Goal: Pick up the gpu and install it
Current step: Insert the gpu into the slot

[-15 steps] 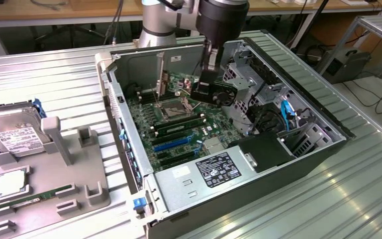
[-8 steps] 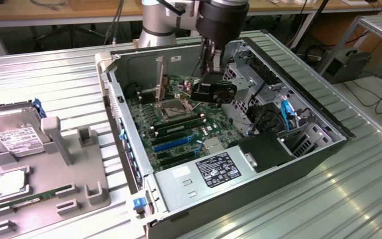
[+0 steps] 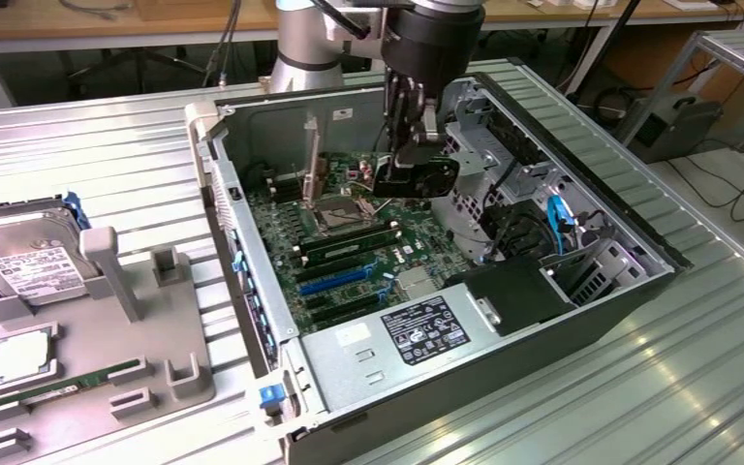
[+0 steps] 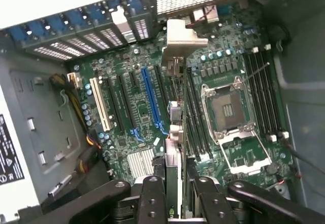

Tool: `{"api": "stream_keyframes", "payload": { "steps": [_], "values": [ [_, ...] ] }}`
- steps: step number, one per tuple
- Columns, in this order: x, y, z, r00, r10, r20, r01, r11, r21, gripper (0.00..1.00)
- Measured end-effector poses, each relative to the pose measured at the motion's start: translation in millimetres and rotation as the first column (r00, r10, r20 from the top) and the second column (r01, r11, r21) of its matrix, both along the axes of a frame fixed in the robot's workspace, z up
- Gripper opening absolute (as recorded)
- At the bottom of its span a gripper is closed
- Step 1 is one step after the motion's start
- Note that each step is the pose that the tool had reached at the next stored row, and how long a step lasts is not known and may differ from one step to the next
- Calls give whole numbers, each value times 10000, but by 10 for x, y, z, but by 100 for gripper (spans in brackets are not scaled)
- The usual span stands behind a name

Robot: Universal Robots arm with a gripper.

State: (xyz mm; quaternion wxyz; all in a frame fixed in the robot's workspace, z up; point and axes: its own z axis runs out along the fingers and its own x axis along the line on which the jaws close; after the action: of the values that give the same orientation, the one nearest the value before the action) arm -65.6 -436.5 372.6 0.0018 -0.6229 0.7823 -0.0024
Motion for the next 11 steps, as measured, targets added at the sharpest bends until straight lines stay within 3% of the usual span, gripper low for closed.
{"api": "stream_keyframes", "payload": {
  "steps": [5, 8, 9, 11],
  "values": [
    [0, 0, -10, 9954, 963, 3, -963, 9954, 0, 26],
    [0, 0, -20, 9876, 1571, 16, -1571, 9876, 0, 26],
    [0, -2, -32, 9826, 1856, 37, -1856, 9826, -2, 26],
    [-13, -52, -65, 9766, 2151, 48, -2151, 9766, 10, 26]
  ]
}}
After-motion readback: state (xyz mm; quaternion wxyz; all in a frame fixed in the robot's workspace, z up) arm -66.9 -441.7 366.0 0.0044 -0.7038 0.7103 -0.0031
